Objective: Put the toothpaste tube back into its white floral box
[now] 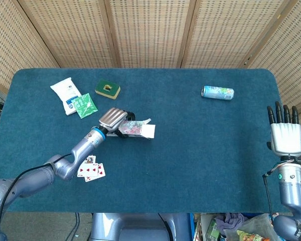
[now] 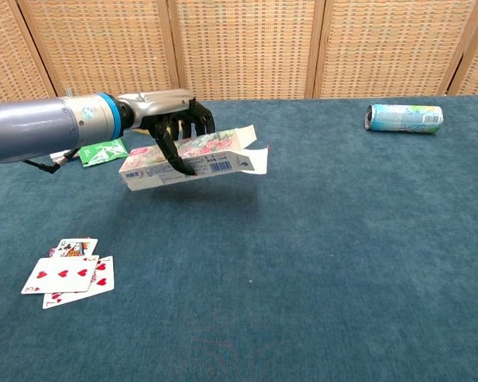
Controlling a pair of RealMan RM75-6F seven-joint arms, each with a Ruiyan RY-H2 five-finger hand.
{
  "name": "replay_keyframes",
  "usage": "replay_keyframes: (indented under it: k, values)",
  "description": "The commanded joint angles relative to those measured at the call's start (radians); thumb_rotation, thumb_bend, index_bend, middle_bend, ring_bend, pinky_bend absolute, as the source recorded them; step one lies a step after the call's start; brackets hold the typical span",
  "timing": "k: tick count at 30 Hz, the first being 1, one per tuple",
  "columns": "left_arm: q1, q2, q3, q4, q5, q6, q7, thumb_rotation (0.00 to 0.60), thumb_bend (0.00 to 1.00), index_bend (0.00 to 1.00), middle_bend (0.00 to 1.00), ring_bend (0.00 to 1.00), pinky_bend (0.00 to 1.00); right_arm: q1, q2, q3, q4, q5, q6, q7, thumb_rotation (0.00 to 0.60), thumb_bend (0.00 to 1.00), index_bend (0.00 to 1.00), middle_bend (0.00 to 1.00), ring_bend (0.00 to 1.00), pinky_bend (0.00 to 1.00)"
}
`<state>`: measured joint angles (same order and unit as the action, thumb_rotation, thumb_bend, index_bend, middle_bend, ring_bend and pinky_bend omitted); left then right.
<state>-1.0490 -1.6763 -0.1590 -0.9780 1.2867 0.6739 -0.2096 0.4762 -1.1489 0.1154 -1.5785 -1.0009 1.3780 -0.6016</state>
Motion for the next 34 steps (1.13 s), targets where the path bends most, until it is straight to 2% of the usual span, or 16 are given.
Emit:
replay_keyframes:
  k: [1, 2, 3, 4, 5, 6, 7, 9, 16, 21, 28, 34]
  values:
    - [0.001, -0.003, 0.001, -0.001, -0.012, -0.030, -0.003, 0.600, 0.20, 0.51, 0.34, 0.23, 0.32, -0.005, -0.002, 0.006, 0.000, -0.006, -0.002, 0.006, 0.600, 0.09, 0.00, 0.00, 0.00, 0.00]
    - [-0.001, 0.000, 0.000, -0.001, -0.018, -0.044, 0.000, 0.600, 0.21, 0.47, 0.27, 0.16, 0.27, -0.008, -0.001, 0.010, -0.002, -0.008, -0.002, 0.008, 0.600, 0.09, 0.00, 0.00, 0.00, 0.00]
    - [-0.003, 0.003, 0.001, -0.003, -0.022, -0.056, 0.004, 0.600, 0.21, 0.39, 0.17, 0.07, 0.21, -0.010, 0.000, 0.013, -0.004, -0.009, -0.001, 0.011, 0.600, 0.09, 0.00, 0.00, 0.00, 0.00]
    - [-0.004, 0.007, 0.000, -0.007, -0.029, -0.068, 0.009, 0.600, 0.21, 0.32, 0.11, 0.04, 0.16, -0.012, 0.000, 0.016, -0.006, -0.011, 0.000, 0.012, 0.600, 0.09, 0.00, 0.00, 0.00, 0.00]
    - [-0.006, 0.013, -0.001, -0.013, -0.040, -0.087, 0.016, 0.600, 0.21, 0.20, 0.04, 0.01, 0.09, -0.015, 0.001, 0.018, -0.008, -0.014, 0.000, 0.015, 0.600, 0.09, 0.00, 0.00, 0.00, 0.00]
    - [-0.007, 0.019, -0.003, -0.021, -0.049, -0.098, 0.019, 0.600, 0.20, 0.17, 0.03, 0.00, 0.07, -0.017, 0.001, 0.020, -0.009, -0.016, 0.001, 0.017, 0.600, 0.09, 0.00, 0.00, 0.00, 0.00]
    - [-0.007, 0.023, -0.005, -0.026, -0.053, -0.102, 0.022, 0.600, 0.20, 0.07, 0.00, 0.00, 0.03, -0.019, 0.001, 0.021, -0.010, -0.018, 0.001, 0.018, 0.600, 0.09, 0.00, 0.00, 0.00, 0.00]
    - [-0.005, 0.029, -0.009, -0.038, -0.057, -0.099, 0.022, 0.600, 0.20, 0.00, 0.00, 0.00, 0.00, -0.023, 0.001, 0.021, -0.011, -0.023, 0.004, 0.018, 0.600, 0.08, 0.00, 0.00, 0.00, 0.00]
    - [0.044, 0.095, -0.028, -0.129, 0.007, 0.009, -0.067, 0.600, 0.20, 0.00, 0.00, 0.00, 0.00, -0.059, -0.018, 0.015, -0.015, -0.078, 0.048, 0.056, 0.600, 0.00, 0.00, 0.00, 0.00, 0.00]
    - [0.123, 0.215, -0.019, -0.219, 0.080, 0.149, -0.132, 0.600, 0.20, 0.00, 0.00, 0.00, 0.00, -0.092, -0.039, -0.001, 0.019, -0.184, 0.084, 0.162, 0.600, 0.00, 0.00, 0.00, 0.00, 0.00]
    - [0.312, 0.373, -0.010, -0.394, 0.077, 0.431, -0.033, 0.600, 0.20, 0.00, 0.00, 0.00, 0.00, -0.146, -0.039, -0.040, 0.027, -0.305, 0.102, 0.359, 0.600, 0.00, 0.00, 0.00, 0.00, 0.00]
    - [0.489, 0.476, 0.035, -0.566, 0.063, 0.645, 0.118, 0.600, 0.19, 0.00, 0.00, 0.00, 0.00, -0.194, -0.041, -0.073, 0.041, -0.404, 0.145, 0.487, 0.600, 0.00, 0.00, 0.00, 0.00, 0.00]
